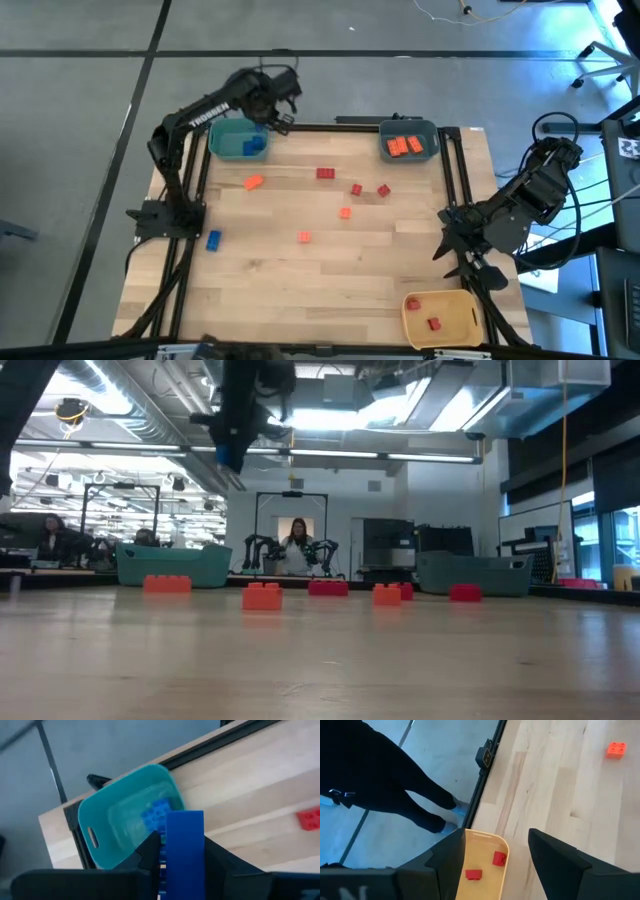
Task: Sort & place blocks by color
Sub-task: Put the blue game piece into the green bin
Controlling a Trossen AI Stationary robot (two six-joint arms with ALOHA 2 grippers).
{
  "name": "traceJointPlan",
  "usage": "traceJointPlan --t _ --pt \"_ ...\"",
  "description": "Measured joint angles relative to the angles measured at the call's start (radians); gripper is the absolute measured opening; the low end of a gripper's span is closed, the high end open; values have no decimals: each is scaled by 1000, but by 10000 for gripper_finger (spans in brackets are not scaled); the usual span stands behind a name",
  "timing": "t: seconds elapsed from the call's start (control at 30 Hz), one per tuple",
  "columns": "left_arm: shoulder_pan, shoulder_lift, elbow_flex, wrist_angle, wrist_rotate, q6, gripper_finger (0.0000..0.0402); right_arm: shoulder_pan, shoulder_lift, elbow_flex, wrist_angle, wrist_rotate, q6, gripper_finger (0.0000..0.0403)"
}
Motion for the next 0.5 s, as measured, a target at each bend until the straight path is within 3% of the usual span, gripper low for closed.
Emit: traceJointPlan --t 0.23,0.37,0.5 --pt "149 -1 -36 -27 61 59 80 0 0 0 0 6 23 218" --pt "214 0 -140 -4 88 89 80 0 0 0 -2 52 12 218" --pt "268 0 -275 124 97 126 80 -1 0 0 -2 58 -3 218"
